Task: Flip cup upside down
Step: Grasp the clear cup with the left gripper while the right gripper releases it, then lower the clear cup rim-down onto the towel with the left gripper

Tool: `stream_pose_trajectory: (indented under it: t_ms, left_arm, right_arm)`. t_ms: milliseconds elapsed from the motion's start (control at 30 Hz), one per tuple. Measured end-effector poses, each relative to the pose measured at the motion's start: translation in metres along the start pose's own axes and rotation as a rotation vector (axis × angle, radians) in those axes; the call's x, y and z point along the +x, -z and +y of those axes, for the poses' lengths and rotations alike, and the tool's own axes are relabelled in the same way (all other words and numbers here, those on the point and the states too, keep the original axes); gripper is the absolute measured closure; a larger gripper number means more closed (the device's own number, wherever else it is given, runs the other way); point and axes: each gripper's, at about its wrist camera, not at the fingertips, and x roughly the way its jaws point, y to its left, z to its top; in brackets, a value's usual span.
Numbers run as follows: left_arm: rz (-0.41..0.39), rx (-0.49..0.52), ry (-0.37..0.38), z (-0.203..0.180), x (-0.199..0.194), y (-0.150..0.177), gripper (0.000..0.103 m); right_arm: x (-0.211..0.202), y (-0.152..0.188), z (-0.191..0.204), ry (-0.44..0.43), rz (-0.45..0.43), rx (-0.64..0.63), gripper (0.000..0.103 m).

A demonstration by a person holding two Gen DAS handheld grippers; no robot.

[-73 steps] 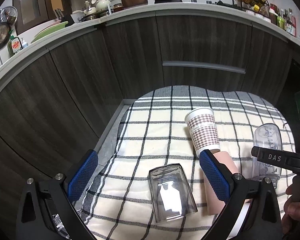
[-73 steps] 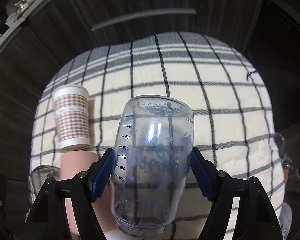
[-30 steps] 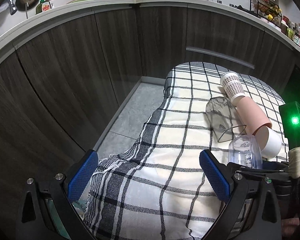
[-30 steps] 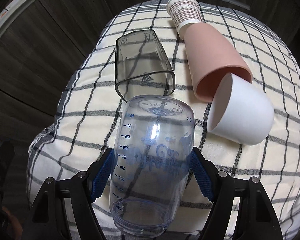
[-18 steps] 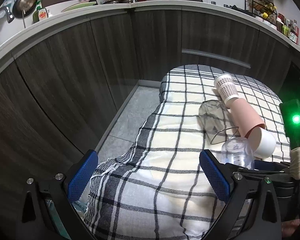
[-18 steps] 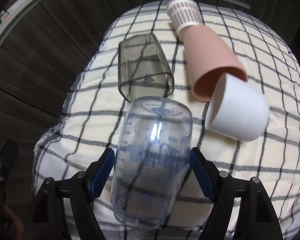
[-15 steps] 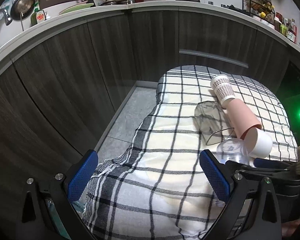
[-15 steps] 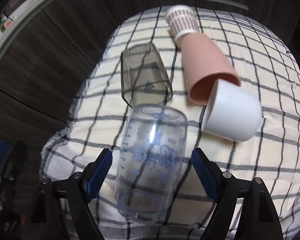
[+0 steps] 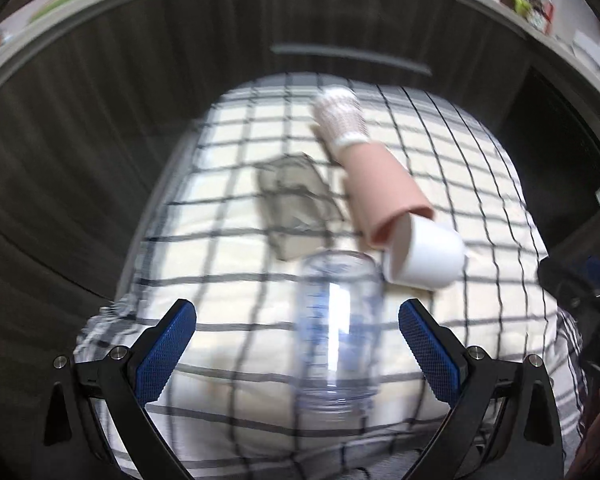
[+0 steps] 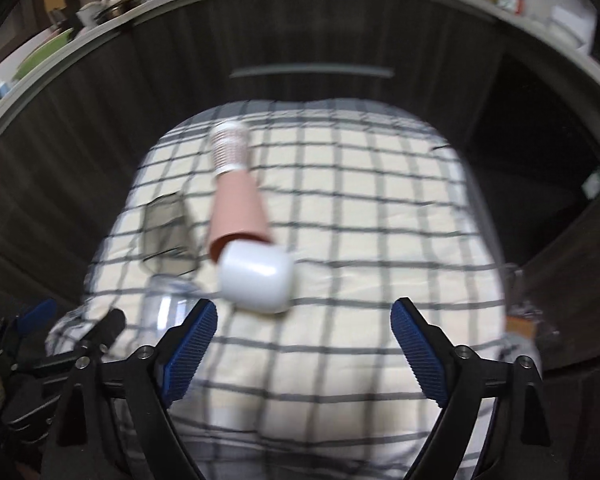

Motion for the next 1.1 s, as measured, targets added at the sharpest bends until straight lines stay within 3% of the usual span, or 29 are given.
stream_pose_trajectory:
  t_ms: [167,600,700,833,1100]
  left_arm:
    - [0.132,0.066,0.011,-0.024,0.029,-0.012,0.0]
    - [0.561,0.095,0.006,-0.038,0.109,-0.037,0.001]
    - [0.608,0.101,-0.001,-0.04,0.12,-0.043,0.006]
    - [0.655,0.11,-0.003,-0.042,0.136,-0.049,0.029]
    - [0.655,0.139,-0.004,-0.05,0.144,-0.052,0.031]
  right_arm:
    - [0.002,-0.007,-0.026,0.041,0.011,0.035,0.011]
    - [0.036,-0.034,-0.034,-0.041,0.095,0.085,0.011]
    - [0.047,-0.042,-0.033,-0.063,0.12,0.09,0.011]
    - [0.062,-0.048,-0.032,-0.081,0.142,0.095,0.011]
    - [0.082,-0.048,-0.035,-0.118,0.182,0.114,0.011]
